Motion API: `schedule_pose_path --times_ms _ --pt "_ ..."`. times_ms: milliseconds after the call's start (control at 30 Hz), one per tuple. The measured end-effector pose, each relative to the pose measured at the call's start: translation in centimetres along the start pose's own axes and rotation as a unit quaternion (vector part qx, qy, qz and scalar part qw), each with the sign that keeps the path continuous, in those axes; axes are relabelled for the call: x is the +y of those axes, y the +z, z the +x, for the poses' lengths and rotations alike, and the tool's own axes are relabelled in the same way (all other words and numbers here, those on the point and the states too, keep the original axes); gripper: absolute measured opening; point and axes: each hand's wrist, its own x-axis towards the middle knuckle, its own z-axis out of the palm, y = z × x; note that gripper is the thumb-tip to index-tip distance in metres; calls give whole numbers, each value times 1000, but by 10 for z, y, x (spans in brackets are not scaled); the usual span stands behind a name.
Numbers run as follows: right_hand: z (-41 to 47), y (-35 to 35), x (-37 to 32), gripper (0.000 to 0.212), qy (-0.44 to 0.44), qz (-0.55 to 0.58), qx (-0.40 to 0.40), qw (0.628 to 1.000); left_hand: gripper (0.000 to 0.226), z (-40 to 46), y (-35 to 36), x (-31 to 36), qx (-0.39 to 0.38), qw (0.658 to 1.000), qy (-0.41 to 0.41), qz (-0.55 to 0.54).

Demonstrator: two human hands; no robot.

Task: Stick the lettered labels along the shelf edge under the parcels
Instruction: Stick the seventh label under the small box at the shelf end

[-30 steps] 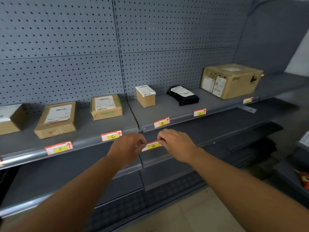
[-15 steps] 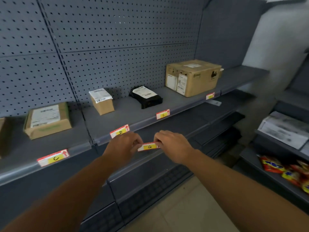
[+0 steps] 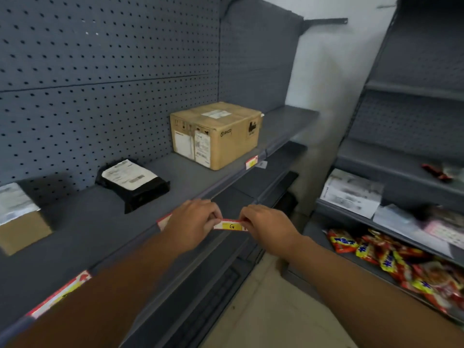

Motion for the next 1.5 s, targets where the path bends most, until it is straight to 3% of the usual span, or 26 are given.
schedule_pose_path --times_ms 233,533,1067,1500 --pt "0 -6 84 8 94 -20 15 995 6 99 42 21 -20 994 103 -23" --pt "6 -8 174 3 115 -42 13 992 6 187 94 43 -57 990 127 -25" --pt "72 -28 398 9 72 -19 23 997 3 386 180 87 -24 996 85 -16" --pt "196 12 523 3 20 -27 -34 999 5 500 247 27 11 999 33 -35"
